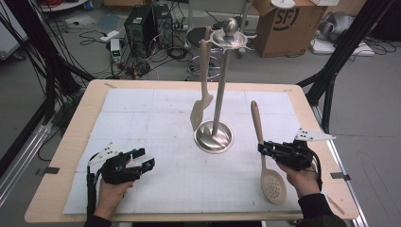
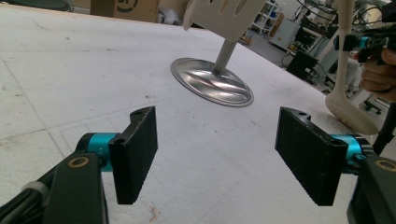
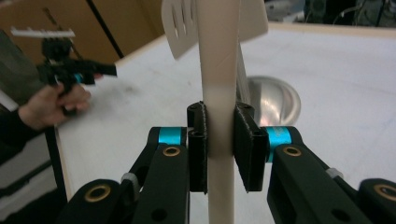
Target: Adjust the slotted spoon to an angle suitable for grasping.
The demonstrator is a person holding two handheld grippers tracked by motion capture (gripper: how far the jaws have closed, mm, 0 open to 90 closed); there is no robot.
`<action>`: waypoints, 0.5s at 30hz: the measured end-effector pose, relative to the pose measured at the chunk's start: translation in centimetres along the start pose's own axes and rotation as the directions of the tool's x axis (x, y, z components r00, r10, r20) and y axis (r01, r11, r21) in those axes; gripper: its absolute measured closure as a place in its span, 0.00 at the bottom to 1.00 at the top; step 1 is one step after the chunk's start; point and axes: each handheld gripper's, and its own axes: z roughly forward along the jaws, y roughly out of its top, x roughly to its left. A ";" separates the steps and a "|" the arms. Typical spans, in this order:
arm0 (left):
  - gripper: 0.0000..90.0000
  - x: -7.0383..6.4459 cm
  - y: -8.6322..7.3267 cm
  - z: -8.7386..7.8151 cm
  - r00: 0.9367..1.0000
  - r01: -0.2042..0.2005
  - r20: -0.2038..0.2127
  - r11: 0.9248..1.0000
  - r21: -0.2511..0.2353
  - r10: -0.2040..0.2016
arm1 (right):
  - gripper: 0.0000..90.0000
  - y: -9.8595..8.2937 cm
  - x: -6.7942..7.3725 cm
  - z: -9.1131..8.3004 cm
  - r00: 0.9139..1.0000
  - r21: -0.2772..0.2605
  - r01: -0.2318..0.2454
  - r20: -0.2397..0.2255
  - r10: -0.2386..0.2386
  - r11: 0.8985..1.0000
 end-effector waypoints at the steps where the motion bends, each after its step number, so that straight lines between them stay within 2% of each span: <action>1: 0.34 0.0 0.0 0.0 1.000 0.002 0.000 1.000 0.000 -0.002 | 0.86 0.1 0.1 0.0 1.000 -0.022 -0.002 -0.007 0.002 1.000; 7: 0.34 0.0 0.0 -0.1 1.000 0.001 0.001 1.000 -0.003 -0.001 | 0.86 1.1 1.1 0.3 0.999 -0.139 -0.006 -0.042 0.000 0.990; 15: 0.34 0.1 0.0 -0.2 1.000 0.003 -0.001 1.000 -0.008 -0.003 | 0.86 2.0 1.9 0.9 0.996 -0.269 -0.028 -0.088 0.005 0.963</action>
